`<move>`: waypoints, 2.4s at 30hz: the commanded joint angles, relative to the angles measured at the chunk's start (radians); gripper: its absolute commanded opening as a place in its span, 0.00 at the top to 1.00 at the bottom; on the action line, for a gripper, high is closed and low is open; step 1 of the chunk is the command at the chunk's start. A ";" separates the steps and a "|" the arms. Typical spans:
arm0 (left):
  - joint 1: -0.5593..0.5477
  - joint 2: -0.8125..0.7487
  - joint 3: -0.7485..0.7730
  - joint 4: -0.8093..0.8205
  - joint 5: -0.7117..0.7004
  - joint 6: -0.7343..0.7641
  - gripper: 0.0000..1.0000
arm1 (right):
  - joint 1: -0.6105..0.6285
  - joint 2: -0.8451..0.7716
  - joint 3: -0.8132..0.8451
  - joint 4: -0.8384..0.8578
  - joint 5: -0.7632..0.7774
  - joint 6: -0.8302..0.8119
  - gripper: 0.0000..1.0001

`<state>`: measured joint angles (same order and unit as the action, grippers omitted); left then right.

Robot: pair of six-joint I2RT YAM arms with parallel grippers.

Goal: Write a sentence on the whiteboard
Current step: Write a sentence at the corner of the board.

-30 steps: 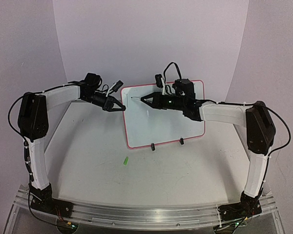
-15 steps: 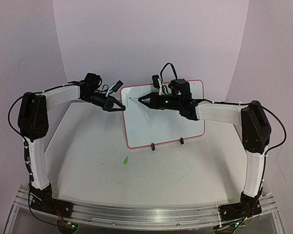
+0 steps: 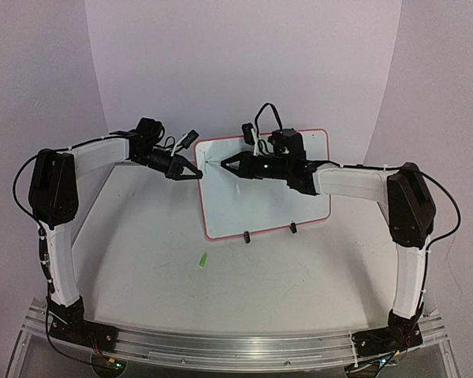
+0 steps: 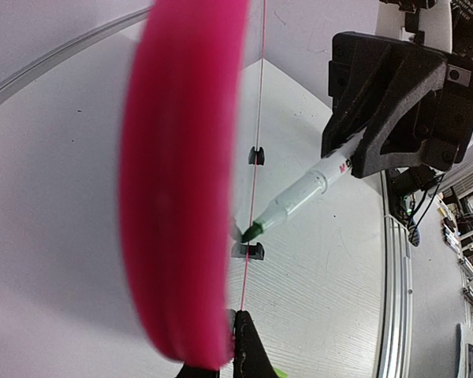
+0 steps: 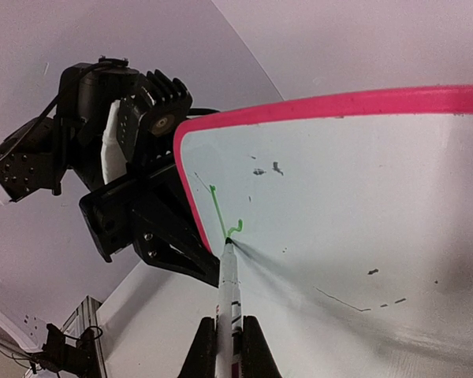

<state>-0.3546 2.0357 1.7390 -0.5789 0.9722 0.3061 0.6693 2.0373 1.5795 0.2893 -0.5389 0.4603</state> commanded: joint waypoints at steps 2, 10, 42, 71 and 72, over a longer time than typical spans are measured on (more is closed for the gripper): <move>-0.003 -0.045 -0.006 -0.001 -0.039 0.043 1.00 | -0.002 -0.038 -0.030 -0.003 0.096 -0.020 1.00; -0.003 -0.046 -0.006 -0.001 -0.041 0.043 1.00 | -0.002 -0.083 -0.089 0.004 0.128 -0.028 1.00; -0.003 -0.049 -0.007 -0.001 -0.047 0.042 1.00 | -0.007 -0.083 -0.078 0.050 0.069 0.003 1.00; -0.003 -0.050 -0.007 -0.004 -0.050 0.044 1.00 | -0.026 -0.130 -0.122 0.033 0.175 0.011 1.00; -0.003 -0.051 -0.007 -0.004 -0.050 0.045 1.00 | -0.026 -0.131 -0.122 0.033 0.177 0.010 1.00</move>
<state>-0.3546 2.0354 1.7390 -0.5789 0.9676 0.3058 0.6617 1.9519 1.4635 0.3138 -0.4351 0.4690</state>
